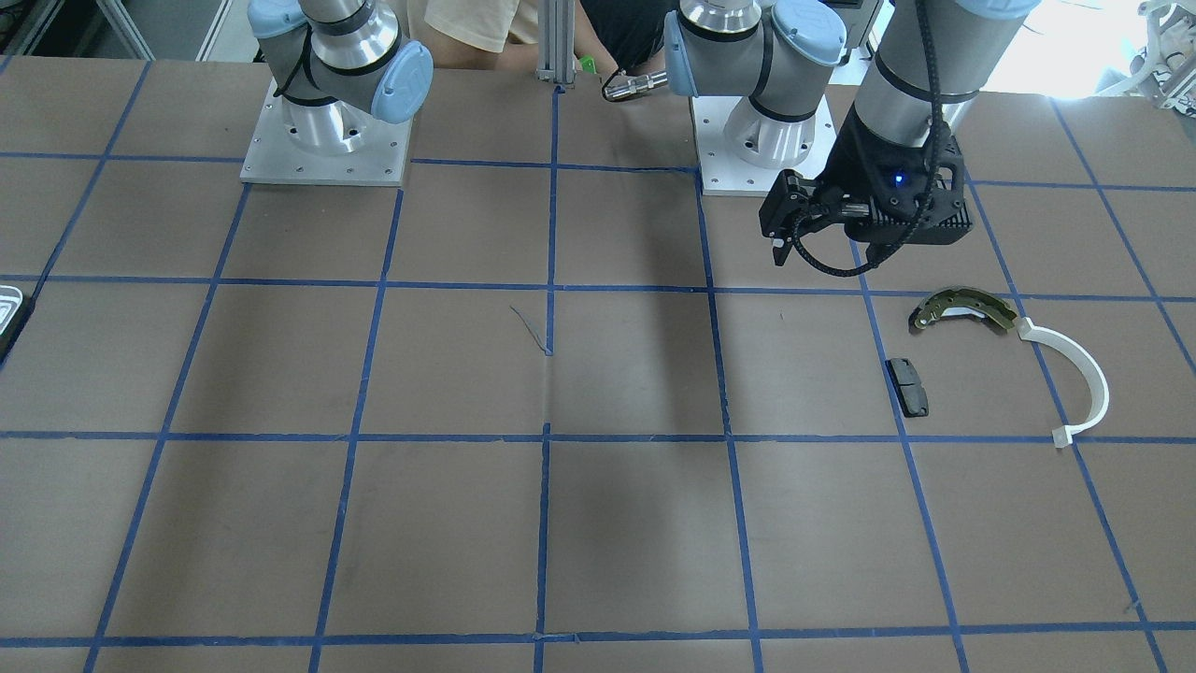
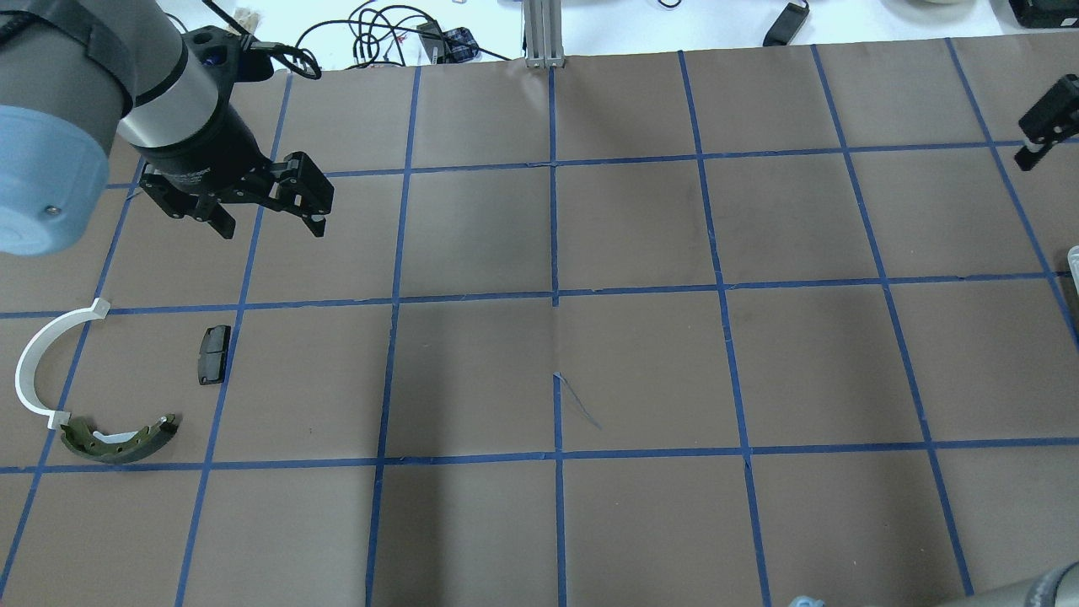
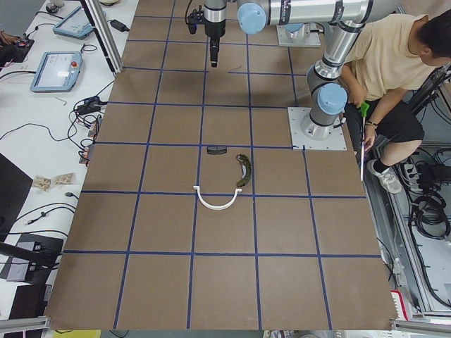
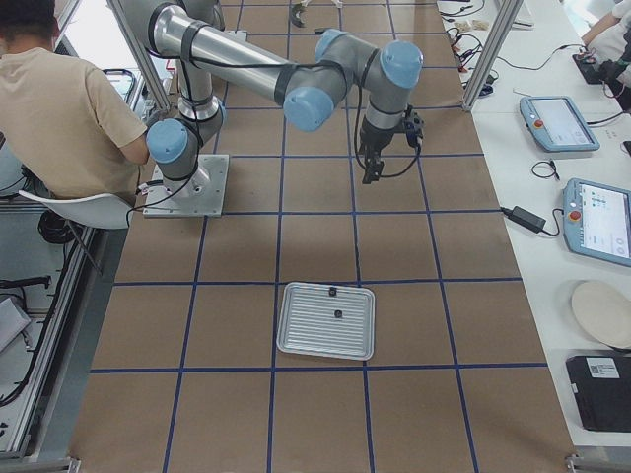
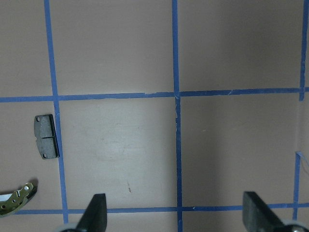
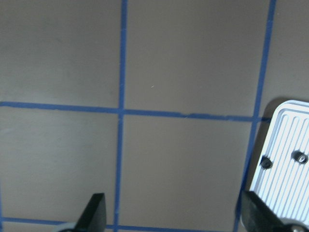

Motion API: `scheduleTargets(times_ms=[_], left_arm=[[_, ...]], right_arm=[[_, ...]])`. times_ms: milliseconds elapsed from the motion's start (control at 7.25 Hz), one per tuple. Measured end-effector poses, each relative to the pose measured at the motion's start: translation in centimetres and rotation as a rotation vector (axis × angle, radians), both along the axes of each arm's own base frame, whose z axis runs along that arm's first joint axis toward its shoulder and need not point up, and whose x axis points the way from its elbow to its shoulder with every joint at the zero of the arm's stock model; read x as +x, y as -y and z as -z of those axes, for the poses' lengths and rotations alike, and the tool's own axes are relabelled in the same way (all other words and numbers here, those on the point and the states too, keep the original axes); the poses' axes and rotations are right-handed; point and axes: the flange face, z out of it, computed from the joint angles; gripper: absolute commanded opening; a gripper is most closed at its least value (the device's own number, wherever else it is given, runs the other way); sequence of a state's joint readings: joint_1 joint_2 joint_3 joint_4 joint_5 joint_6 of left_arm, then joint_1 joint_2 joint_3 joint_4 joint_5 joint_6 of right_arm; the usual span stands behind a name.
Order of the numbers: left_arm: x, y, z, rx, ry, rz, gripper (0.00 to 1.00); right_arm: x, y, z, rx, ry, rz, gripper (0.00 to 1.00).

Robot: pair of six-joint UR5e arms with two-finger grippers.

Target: Place bearing gear from tray to pile

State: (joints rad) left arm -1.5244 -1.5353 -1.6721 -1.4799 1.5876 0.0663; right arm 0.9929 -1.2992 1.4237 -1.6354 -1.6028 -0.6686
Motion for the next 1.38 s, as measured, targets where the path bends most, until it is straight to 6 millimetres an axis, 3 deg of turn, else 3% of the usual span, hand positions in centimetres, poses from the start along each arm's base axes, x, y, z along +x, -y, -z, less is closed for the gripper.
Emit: scheduleTargets(times_ms=[276,552,690,828,1379], left_arm=[[0.0,0.0,0.0,-0.001,0.0,0.0,1.0],[0.0,0.1,0.1,0.002,-0.004,0.001,1.0],[0.0,0.2,0.3,0.003,-0.006,0.001,1.0],[-0.1,0.2,0.3,0.003,-0.009,0.001,1.0],[-0.2,-0.3,0.7,0.005,-0.011,0.005,1.0]], right_arm=[[-9.9,-0.2,6.3,-0.004,0.009,-0.094,0.98],[-17.7,-0.9,13.1,-0.029,-0.009,-0.165,0.91],[-20.1,-1.2,16.4,-0.024,-0.001,-0.185,0.82],[-21.4,-1.4,18.7,-0.007,-0.011,-0.207,0.82],[-23.6,-3.9,21.5,0.127,-0.061,-0.236,0.82]])
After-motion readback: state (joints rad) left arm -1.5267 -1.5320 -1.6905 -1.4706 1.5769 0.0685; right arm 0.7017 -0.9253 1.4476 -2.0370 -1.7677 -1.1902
